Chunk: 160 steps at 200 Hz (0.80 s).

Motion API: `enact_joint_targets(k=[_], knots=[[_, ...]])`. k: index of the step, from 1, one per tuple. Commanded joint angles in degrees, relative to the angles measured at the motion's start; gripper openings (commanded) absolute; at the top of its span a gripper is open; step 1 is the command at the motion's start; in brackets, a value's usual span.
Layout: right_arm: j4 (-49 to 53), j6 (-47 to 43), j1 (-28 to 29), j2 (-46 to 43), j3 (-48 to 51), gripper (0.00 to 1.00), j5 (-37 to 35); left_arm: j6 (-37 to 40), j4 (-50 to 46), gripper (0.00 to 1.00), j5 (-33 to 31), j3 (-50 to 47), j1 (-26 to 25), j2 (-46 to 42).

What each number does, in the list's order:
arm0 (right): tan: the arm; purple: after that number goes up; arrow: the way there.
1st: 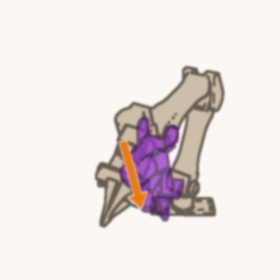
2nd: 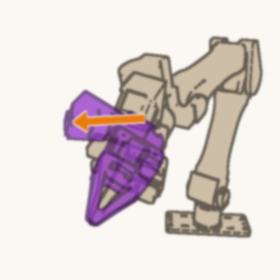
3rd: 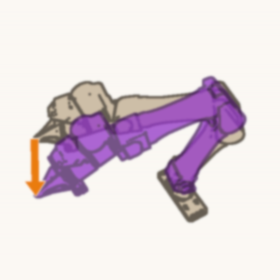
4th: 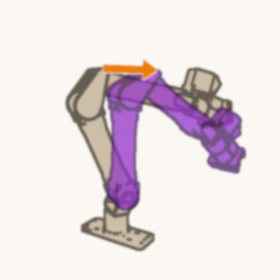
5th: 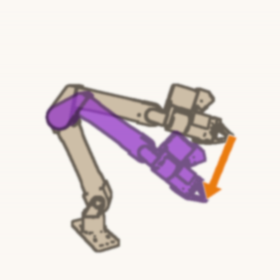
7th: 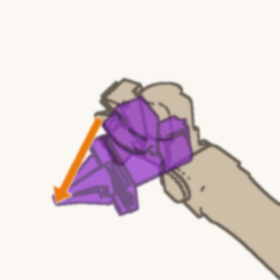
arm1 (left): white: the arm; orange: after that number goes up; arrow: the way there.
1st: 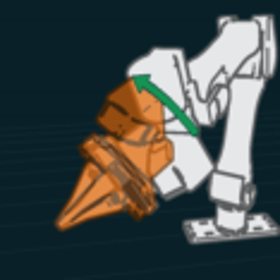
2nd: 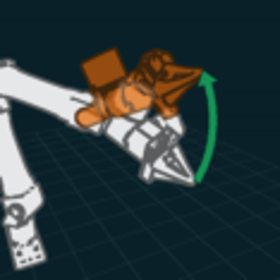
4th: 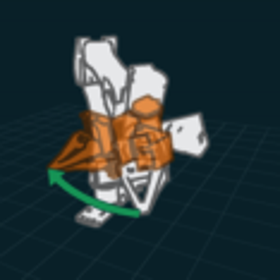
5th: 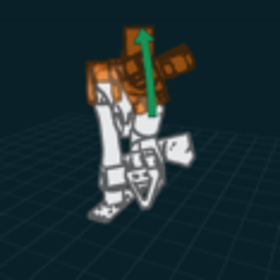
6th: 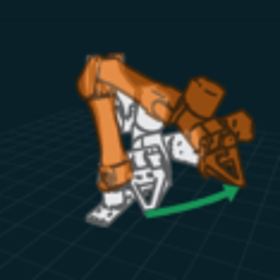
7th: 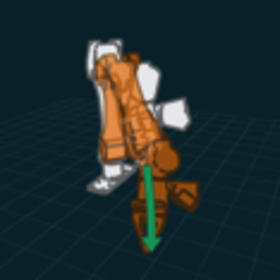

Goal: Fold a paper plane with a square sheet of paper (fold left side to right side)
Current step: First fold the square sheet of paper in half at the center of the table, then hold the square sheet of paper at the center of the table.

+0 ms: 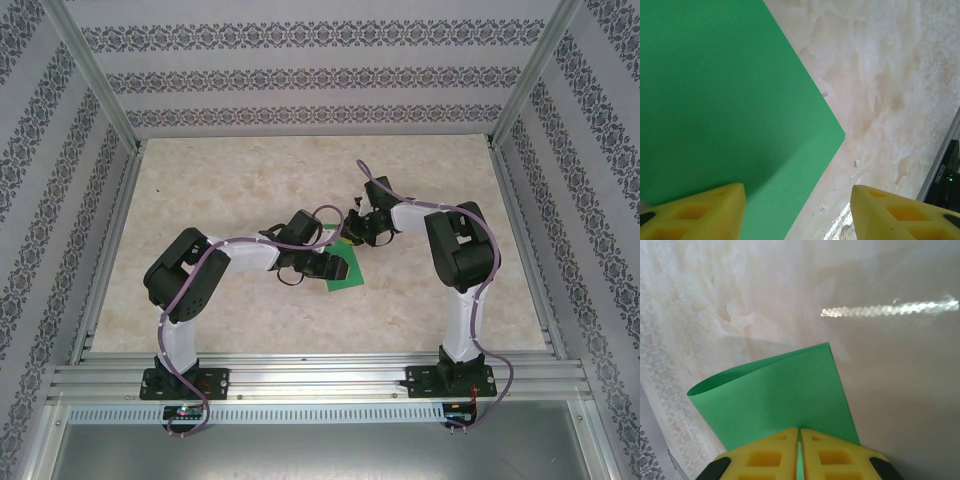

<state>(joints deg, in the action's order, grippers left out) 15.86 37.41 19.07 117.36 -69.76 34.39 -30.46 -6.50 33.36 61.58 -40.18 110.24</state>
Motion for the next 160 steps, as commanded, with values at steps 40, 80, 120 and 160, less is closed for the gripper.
enact_joint_targets(k=[40,80,120,160], knots=[[3.73,-3.69,-3.81,-11.92,-0.69,0.34,-3.13,0.64,-1.44,0.58,-2.25,-2.33,-0.60,1.92],[8.52,-5.90,-5.91,-23.09,8.02,0.33,-4.64,0.40,-1.43,0.58,-2.51,-2.17,-0.69,1.85],[5.96,-1.84,-4.33,-32.50,23.40,0.16,-1.00,0.74,-2.62,0.58,-3.13,-1.31,-0.86,1.67],[5.09,0.30,-1.95,-37.40,29.85,0.12,-0.37,1.23,-4.00,0.58,-3.91,-0.85,-0.95,1.73]])
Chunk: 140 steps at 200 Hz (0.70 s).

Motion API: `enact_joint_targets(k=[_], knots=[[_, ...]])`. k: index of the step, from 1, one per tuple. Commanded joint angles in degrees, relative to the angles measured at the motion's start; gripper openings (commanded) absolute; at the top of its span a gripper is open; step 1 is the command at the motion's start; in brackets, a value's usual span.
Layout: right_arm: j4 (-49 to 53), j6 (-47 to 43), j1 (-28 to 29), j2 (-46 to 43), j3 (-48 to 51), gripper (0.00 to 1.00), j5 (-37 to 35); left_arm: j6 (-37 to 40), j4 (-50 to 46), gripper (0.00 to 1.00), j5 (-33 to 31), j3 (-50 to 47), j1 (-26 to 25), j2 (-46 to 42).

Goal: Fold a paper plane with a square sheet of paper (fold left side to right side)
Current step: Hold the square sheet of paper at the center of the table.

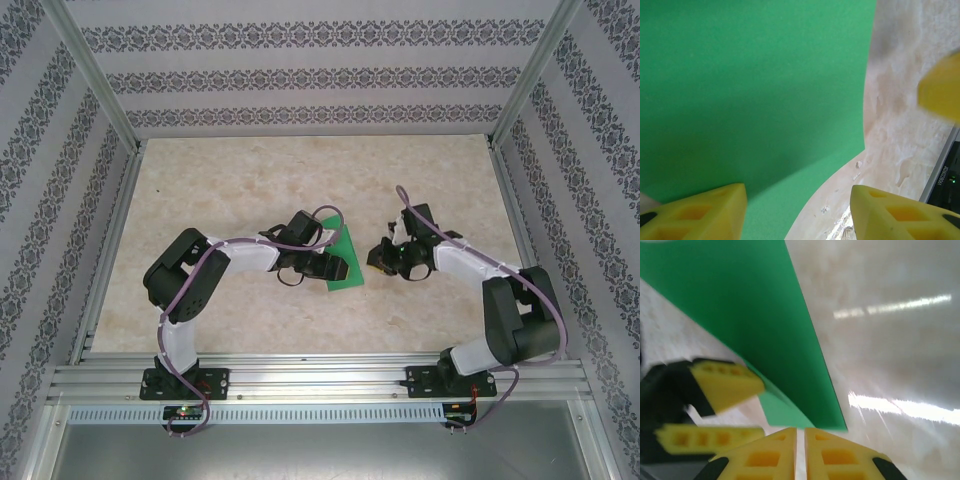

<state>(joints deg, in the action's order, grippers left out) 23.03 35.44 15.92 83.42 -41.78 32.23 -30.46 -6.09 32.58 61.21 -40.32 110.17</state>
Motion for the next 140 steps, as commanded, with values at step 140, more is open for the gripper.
enact_joint_targets(k=[140], knots=[[-3.00,3.08,7.02,11.92,-1.11,0.08,-6.64,1.08,-5.18,0.59,-3.31,1.37,-1.08,0.35]])
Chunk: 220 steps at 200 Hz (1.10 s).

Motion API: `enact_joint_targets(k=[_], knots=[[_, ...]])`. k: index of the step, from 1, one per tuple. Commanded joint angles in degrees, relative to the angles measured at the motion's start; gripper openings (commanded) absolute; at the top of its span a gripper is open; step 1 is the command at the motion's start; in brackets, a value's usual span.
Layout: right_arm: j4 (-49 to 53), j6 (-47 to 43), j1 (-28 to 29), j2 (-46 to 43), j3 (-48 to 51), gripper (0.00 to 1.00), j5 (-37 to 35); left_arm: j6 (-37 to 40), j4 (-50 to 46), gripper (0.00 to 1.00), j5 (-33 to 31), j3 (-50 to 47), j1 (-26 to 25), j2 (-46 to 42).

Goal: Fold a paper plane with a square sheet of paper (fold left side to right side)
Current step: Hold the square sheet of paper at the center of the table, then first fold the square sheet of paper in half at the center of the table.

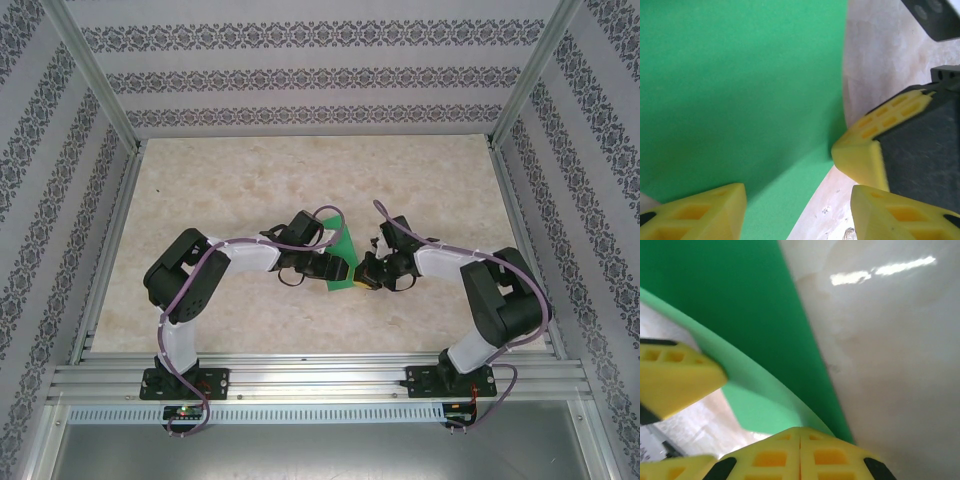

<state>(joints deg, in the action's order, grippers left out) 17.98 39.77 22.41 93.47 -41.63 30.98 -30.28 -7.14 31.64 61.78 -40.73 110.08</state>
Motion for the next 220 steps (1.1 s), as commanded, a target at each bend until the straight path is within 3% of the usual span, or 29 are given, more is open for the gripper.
enact_joint_targets(k=[1,57,130,220], knots=[[2.14,-1.31,0.53,1.97,-1.26,0.08,-5.49,0.91,-4.17,0.59,-2.37,0.84,-0.67,0.37],[5.43,-2.39,0.84,3.28,-0.80,0.07,-9.48,1.90,-6.35,0.61,-2.70,3.84,-0.09,-0.37],[6.11,-3.20,1.08,3.97,-0.74,0.07,-9.72,3.93,-6.50,0.59,-3.02,8.47,1.95,2.56],[7.41,-3.81,1.08,3.61,-0.45,0.07,-11.62,3.73,-5.68,0.59,-8.77,7.63,3.44,5.67]])
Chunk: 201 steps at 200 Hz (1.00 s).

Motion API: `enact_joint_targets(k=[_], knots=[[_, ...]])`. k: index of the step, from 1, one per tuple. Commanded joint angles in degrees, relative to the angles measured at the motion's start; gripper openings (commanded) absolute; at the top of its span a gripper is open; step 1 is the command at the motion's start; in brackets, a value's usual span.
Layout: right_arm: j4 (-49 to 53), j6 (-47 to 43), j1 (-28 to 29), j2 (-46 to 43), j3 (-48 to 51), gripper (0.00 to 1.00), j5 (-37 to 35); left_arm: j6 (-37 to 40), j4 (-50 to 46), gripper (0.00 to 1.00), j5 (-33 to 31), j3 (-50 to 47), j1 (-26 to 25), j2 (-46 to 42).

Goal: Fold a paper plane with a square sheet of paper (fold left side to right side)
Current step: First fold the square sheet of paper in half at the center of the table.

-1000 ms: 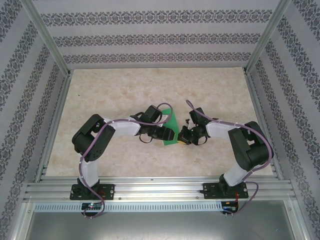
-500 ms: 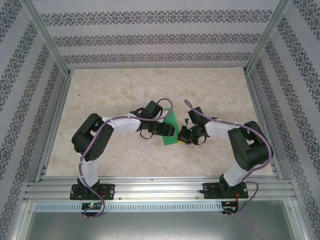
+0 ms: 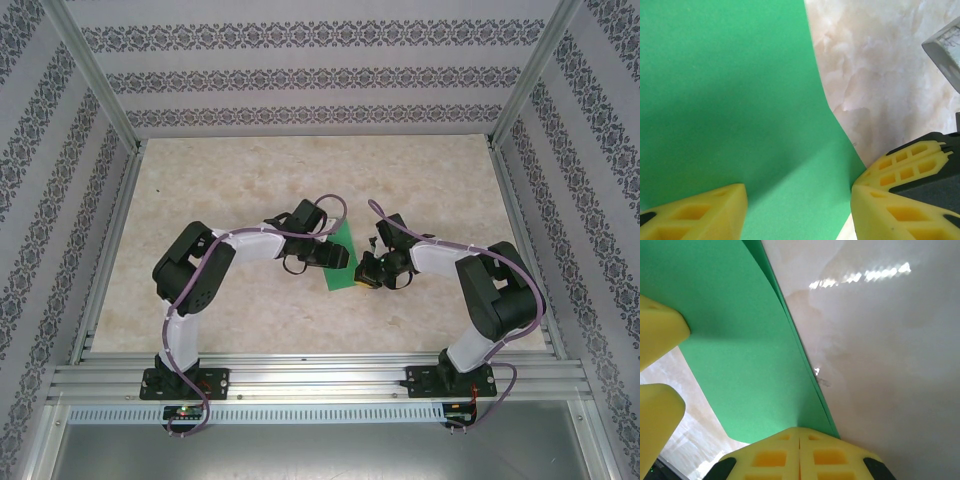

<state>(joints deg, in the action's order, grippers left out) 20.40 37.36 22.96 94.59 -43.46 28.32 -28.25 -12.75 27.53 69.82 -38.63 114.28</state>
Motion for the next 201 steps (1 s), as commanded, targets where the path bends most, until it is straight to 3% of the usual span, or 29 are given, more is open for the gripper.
enact_joint_targets(k=[1,87,201], knots=[[4.99,-1.41,0.57,2.51,1.38,0.07,-8.97,1.70,-0.07,0.59,-4.76,-0.40,1.36,1.52],[5.78,-1.75,0.56,2.36,1.92,0.07,-9.77,-0.67,5.93,0.61,-6.62,-1.94,4.33,1.63],[6.05,-2.10,0.55,2.67,2.00,0.07,-9.86,2.59,-0.65,0.63,-7.37,11.60,7.17,8.18]])
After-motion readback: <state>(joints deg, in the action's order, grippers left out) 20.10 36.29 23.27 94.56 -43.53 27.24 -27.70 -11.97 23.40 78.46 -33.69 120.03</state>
